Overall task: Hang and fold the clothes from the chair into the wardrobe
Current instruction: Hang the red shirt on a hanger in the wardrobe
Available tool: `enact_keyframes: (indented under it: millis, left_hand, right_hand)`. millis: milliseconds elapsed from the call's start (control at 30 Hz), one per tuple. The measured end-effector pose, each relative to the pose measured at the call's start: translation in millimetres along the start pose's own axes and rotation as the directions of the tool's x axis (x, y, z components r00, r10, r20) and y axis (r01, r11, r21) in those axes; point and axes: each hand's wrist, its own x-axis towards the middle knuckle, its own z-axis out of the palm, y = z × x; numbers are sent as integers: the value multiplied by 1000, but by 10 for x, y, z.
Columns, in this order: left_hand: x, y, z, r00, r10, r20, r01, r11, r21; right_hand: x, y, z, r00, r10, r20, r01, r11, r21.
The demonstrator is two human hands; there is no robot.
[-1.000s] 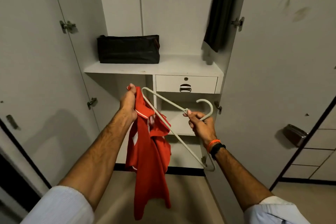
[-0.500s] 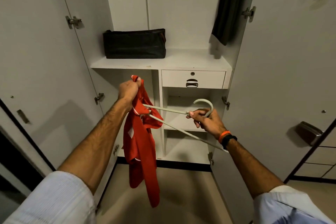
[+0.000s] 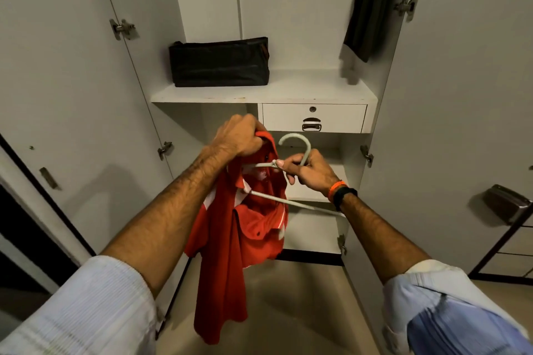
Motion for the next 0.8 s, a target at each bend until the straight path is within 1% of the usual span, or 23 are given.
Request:
enact_keyframes:
  millis: [67, 167, 233, 300, 367, 500, 533, 600, 700, 800]
  left_hand:
    - [17, 52, 25, 999, -27, -22, 24, 993, -118]
    - [42, 143, 71, 998, -62, -29, 50, 948, -315]
    - [58, 203, 92, 992, -119, -45, 85, 886, -456]
    - [83, 258, 112, 985, -170, 2, 140, 801, -582]
    - [107, 278, 118, 982, -178, 67, 180, 748, -639]
    - [18, 268, 62, 979, -121, 163, 200, 710, -675]
    - [2, 249, 48, 978, -92, 185, 194, 716, -671]
    - [-47, 215, 35, 977, -46, 207, 162, 789, -592]
    - [-91, 127, 71, 970, 14, 245, 85, 918, -387]
    - [-187, 112, 121, 945, 100, 312, -46, 983, -176]
  right_hand:
    - [34, -29, 56, 1000, -10, 10, 10, 1000, -12]
    - [44, -60, 133, 1000, -14, 1, 14, 998, -64]
    - [33, -74, 177, 999, -30, -17, 29, 995, -99]
    - [21, -77, 211, 998, -43, -47, 38, 994, -99]
    - [9, -59, 195, 993, -45, -105, 39, 998, -56]
    - [-25, -19, 119, 987, -58, -153, 58, 998, -4]
    - [-33, -19, 109, 986, -58, -157, 60, 998, 10]
    - [-72, -11, 101, 986, -33, -161, 46, 996, 76]
    - [-142, 19, 107, 981, 11, -192, 27, 981, 194]
    - [-147, 31, 134, 978, 32, -206, 20, 969, 247]
